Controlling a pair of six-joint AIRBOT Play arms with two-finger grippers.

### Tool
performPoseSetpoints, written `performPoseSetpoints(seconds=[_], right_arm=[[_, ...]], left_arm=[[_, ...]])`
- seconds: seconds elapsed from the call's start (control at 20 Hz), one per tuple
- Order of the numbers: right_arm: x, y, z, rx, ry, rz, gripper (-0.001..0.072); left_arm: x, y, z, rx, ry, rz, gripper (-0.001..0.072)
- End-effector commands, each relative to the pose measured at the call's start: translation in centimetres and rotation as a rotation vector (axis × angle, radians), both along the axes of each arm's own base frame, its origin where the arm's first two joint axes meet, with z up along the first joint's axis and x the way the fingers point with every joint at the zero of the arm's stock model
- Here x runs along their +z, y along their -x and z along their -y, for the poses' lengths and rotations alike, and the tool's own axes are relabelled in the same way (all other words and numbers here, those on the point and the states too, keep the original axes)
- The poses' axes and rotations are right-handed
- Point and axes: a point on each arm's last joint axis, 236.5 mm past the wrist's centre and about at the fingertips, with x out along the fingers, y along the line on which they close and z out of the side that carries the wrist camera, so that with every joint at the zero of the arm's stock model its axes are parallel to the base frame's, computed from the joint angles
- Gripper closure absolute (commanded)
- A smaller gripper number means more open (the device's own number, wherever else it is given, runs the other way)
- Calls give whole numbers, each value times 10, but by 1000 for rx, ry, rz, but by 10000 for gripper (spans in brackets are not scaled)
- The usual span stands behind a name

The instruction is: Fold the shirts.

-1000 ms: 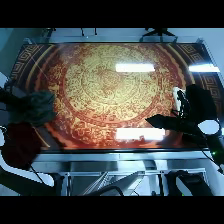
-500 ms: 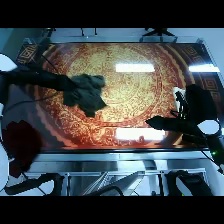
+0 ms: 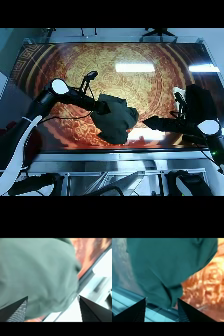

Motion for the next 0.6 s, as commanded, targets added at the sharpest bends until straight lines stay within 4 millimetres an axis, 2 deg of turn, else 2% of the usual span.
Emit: performPoseSetpoints(seconds=[0.0, 0.15, 0.3, 0.4, 0.55], right_arm=[[-3, 4, 1, 27, 22, 1, 276], [-11, -2, 11, -5, 34, -18, 276], [-34, -15, 28, -60, 30, -97, 276], [-57, -26, 35, -62, 34, -130, 276], [-95, -40, 31, -34, 17, -171, 277]], left_arm=[[-8, 3, -36, 8, -93, -93, 14], [-37, 29, -78, 61, -140, -226, 14], [-85, 60, -96, 158, -147, -317, 14], [-101, 74, -78, 179, -51, -346, 14], [-107, 90, -36, 185, 95, -352, 14]])
